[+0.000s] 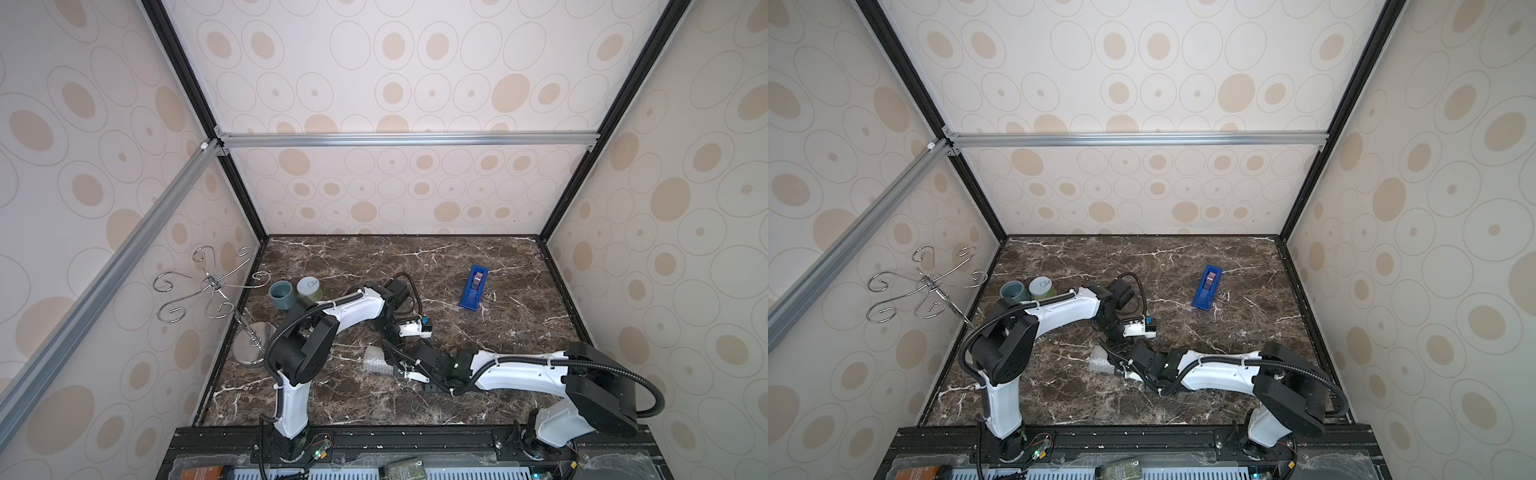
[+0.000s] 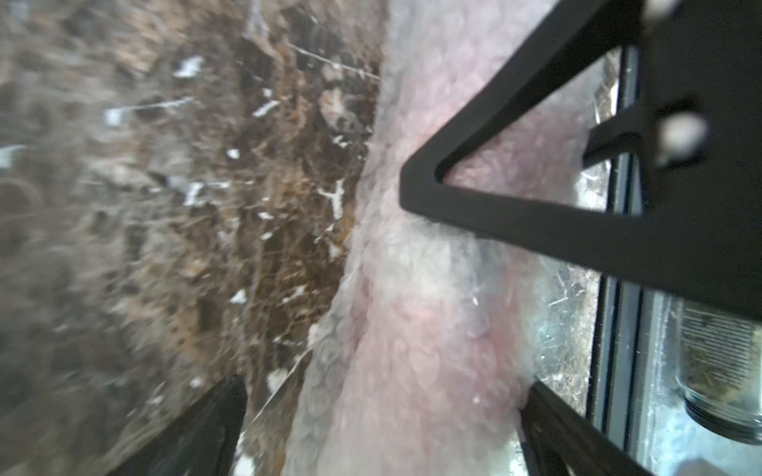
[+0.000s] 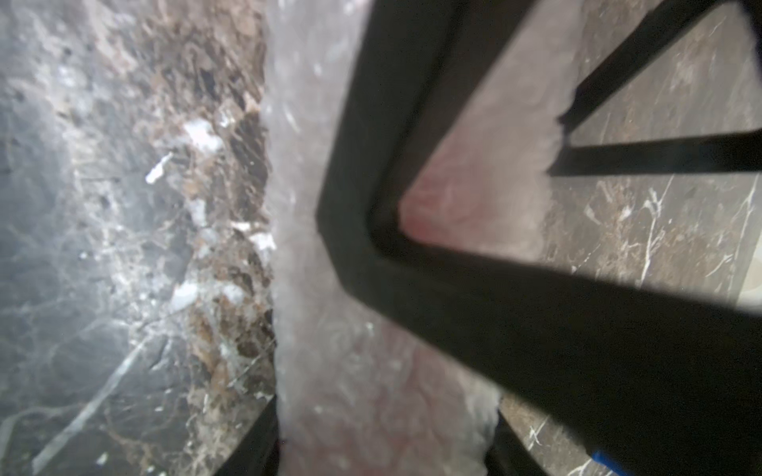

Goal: Wrap wine bottles in bubble wrap
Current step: Wrap the wine bottle in bubble wrap.

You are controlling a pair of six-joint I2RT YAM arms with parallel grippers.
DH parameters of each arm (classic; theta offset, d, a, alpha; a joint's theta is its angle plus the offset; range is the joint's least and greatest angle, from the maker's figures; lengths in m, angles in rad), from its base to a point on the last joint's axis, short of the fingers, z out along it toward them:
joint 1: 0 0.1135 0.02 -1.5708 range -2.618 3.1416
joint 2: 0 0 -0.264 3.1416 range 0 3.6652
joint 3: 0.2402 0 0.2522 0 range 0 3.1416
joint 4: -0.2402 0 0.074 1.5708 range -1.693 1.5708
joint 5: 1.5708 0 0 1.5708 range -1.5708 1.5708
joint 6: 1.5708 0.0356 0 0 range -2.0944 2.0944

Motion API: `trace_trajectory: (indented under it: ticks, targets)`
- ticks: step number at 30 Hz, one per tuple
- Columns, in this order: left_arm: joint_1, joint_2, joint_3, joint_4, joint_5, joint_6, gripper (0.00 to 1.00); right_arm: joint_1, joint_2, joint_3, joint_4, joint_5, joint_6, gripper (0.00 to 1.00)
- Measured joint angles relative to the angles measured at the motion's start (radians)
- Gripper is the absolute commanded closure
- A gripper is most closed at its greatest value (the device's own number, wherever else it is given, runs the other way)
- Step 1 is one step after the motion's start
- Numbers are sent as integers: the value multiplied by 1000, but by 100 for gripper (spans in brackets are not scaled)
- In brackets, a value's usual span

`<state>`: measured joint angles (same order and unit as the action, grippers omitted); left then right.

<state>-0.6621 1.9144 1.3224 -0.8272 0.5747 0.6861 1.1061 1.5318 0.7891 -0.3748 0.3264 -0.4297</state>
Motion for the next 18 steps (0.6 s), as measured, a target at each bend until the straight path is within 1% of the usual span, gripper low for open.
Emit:
trace_trajectory:
  ticks: [4,11,18]
  targets:
    - [37,-88,-47,40,-33,-7,0,-10,9,18,-28,-17,74,85]
    - [142,-272,-154,150,-95,-64,0,-19,50,81,-102,-24,169,86]
    - [215,-468,-298,330,-249,-169,0,-30,101,153,-174,-39,243,86]
